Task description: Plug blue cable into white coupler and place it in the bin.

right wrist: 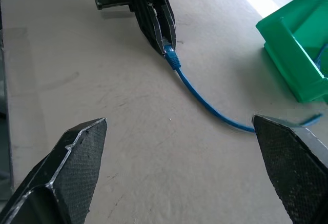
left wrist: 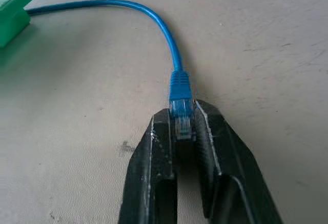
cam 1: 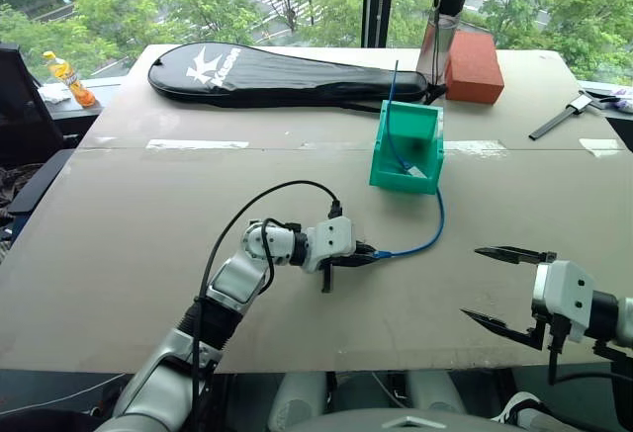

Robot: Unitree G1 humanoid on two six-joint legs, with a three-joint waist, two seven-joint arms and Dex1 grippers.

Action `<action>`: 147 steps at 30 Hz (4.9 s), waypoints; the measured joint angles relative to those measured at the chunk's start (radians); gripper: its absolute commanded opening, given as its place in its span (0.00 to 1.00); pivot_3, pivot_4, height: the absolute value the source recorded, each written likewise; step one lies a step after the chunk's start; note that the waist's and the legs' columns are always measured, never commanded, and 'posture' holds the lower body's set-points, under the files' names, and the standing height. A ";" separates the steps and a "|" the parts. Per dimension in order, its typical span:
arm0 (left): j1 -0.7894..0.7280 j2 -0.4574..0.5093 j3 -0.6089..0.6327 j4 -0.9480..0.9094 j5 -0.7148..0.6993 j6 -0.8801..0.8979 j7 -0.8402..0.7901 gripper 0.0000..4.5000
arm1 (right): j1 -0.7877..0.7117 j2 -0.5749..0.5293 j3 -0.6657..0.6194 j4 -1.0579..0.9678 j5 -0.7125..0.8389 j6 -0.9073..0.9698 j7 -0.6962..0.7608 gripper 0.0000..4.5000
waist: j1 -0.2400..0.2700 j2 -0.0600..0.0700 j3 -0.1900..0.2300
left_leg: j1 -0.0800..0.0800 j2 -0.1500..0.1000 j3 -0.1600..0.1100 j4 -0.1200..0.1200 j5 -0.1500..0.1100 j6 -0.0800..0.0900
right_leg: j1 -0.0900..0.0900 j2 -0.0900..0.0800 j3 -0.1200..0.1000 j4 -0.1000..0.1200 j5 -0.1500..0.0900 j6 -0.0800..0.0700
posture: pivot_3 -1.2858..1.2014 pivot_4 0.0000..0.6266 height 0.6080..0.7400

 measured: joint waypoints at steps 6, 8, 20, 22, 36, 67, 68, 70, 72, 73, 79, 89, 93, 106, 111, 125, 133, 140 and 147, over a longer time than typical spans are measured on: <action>0.000 0.027 0.028 0.001 -0.008 -0.105 -0.019 0.01 | -0.021 0.136 0.063 -0.106 0.227 0.312 -0.227 1.00 | 0.000 0.000 0.000 | -0.001 0.002 -0.002 -0.001 0.000 0.000 | 0.000 -0.004 -0.001 0.000 0.002 -0.004 | 0.52 0.24 1.00; -0.014 0.023 0.040 0.001 -0.018 -0.138 -0.025 0.01 | -0.032 0.156 0.080 -0.115 0.314 0.418 -0.300 1.00 | 0.001 0.000 0.000 | -0.001 0.001 -0.002 -0.001 0.000 0.000 | 0.000 -0.007 -0.002 0.000 0.002 -0.004 | 0.52 0.24 1.00; -0.109 -0.054 0.091 -0.010 -0.063 -0.238 0.015 0.00 | -0.222 0.402 0.196 -0.125 0.629 0.699 -0.742 0.82 | -0.002 0.000 0.000 | -0.003 0.000 -0.003 0.000 0.000 0.000 | 0.000 -0.001 -0.004 -0.001 0.002 -0.003 | 0.52 0.24 1.00; -0.109 -0.061 0.090 -0.010 -0.059 -0.251 0.018 0.00 | -0.260 0.442 0.203 -0.104 0.651 0.699 -0.783 0.66 | -0.001 0.000 0.000 | -0.003 0.000 -0.003 0.000 0.000 0.000 | 0.000 -0.001 -0.004 -0.001 0.002 -0.003 | 0.52 0.24 1.00; -0.108 -0.071 0.092 -0.010 -0.039 -0.319 0.097 0.00 | -0.360 0.638 0.191 0.010 0.796 0.636 -0.955 0.53 | -0.002 0.000 0.000 | -0.003 0.000 -0.003 0.000 0.000 0.000 | 0.000 0.000 -0.004 0.000 0.004 0.000 | 0.52 0.24 1.00; 0.030 0.030 0.173 -0.181 -0.161 -0.061 0.126 0.71 | -0.415 0.594 0.210 0.054 0.878 0.576 -0.948 0.00 | -0.015 0.001 0.000 | -0.002 0.001 -0.002 -0.001 0.000 0.000 | -0.001 0.001 -0.003 0.000 0.003 -0.002 | 0.52 0.24 1.00; 0.051 0.044 0.205 -0.189 -0.173 -0.022 0.143 0.71 | -0.417 0.581 0.201 0.057 0.882 0.576 -0.941 0.00 | -0.017 0.001 0.001 | -0.002 0.001 -0.002 -0.001 0.000 0.000 | -0.001 0.001 -0.003 0.000 0.003 -0.001 | 0.52 0.24 1.00; 0.108 0.066 0.285 -0.232 -0.238 0.076 0.183 0.71 | -0.430 0.557 0.192 0.076 0.887 0.577 -0.925 0.00 | -0.021 0.001 0.001 | -0.003 0.001 -0.003 -0.001 0.000 0.000 | -0.002 0.000 -0.003 0.000 0.003 -0.001 | 0.52 0.24 1.00; 0.156 0.126 0.367 -0.264 -0.311 0.159 0.180 0.71 | -0.438 0.534 0.189 0.098 0.887 0.577 -0.905 0.00 | -0.024 0.002 0.001 | -0.003 0.001 -0.003 -0.002 0.000 0.000 | -0.002 0.000 -0.003 0.000 0.003 -0.001 | 0.52 0.24 1.00; 0.162 0.145 0.399 -0.265 -0.328 0.175 0.178 0.71 | -0.441 0.529 0.189 0.108 0.887 0.577 -0.897 0.00 | -0.023 0.002 0.001 | -0.003 0.001 -0.003 -0.002 0.000 0.000 | -0.002 0.000 -0.004 0.000 0.002 -0.003 | 0.52 0.24 1.00; 0.177 0.346 0.546 -0.163 -0.401 0.210 -0.003 0.71 | -0.486 0.519 0.201 0.166 0.873 0.578 -0.847 0.00 | -0.026 0.002 0.002 | -0.002 0.001 -0.002 -0.002 0.000 0.000 | -0.002 0.001 -0.004 0.000 0.000 -0.001 | 0.52 0.24 1.00; 0.175 0.374 0.547 0.101 -0.332 0.085 -0.147 0.71 | -0.485 0.519 0.240 0.188 0.829 0.584 -0.809 0.00 | -0.024 0.002 0.002 | -0.005 0.001 -0.001 -0.003 0.000 0.000 | -0.005 -0.001 -0.003 -0.001 0.002 -0.003 | 0.52 0.24 1.00; 0.163 0.360 0.513 0.176 -0.284 0.007 -0.173 0.71 | -0.442 0.521 0.239 0.156 0.827 0.581 -0.812 0.00 | -0.024 0.002 0.002 | -0.005 0.001 -0.001 -0.003 0.000 0.000 | -0.005 -0.001 -0.003 -0.001 0.002 -0.003 | 0.52 0.24 1.00; -0.006 0.311 0.419 0.458 -0.188 -0.226 -0.282 0.42 | -0.395 0.539 0.237 0.101 0.822 0.569 -0.836 0.00 | -0.025 0.002 0.002 | -0.005 0.001 0.000 -0.003 0.000 0.000 | -0.005 -0.001 -0.003 0.000 0.003 -0.001 | 0.52 0.24 1.00; -0.026 0.302 0.406 0.512 -0.182 -0.274 -0.313 0.09 | -0.382 0.536 0.233 0.081 0.822 0.569 -0.839 0.00 | -0.026 0.002 0.001 | -0.005 0.001 -0.001 -0.003 0.000 0.000 | -0.005 -0.001 -0.003 0.000 0.003 -0.002 | 0.52 0.24 1.00; -0.035 0.135 0.321 0.179 -0.242 0.034 -0.242 0.09 | -0.419 0.390 0.188 0.065 0.768 0.569 -0.837 0.00 | -0.019 0.001 0.001 | -0.005 0.000 -0.001 -0.002 0.000 0.000 | -0.005 -0.001 -0.003 0.000 0.004 0.000 | 0.52 0.24 1.00; -0.151 -0.010 0.127 -0.001 -0.112 0.272 -0.031 0.09 | -0.506 0.165 0.207 0.056 0.649 0.618 -0.731 0.00 | -0.011 0.000 0.001 | -0.005 0.000 -0.001 -0.001 0.000 0.000 | -0.005 0.002 -0.001 0.000 0.004 0.001 | 0.52 0.24 1.00; -0.227 -0.042 0.058 0.024 -0.063 0.336 -0.008 0.09 | -0.627 0.067 0.288 0.103 0.570 0.648 -0.559 0.00 | -0.011 0.000 0.001 | -0.005 0.001 -0.001 -0.001 0.000 0.000 | -0.005 0.004 0.000 0.000 0.004 0.001 | 0.52 0.24 1.00; -0.227 -0.054 0.012 0.156 -0.028 0.195 -0.062 0.09 | -0.760 0.065 0.446 0.292 0.344 0.542 -0.361 0.00 | -0.005 0.000 0.001 | -0.005 0.000 0.000 -0.001 0.000 0.000 | -0.005 0.004 0.000 0.000 0.004 0.000 | 0.52 0.24 1.00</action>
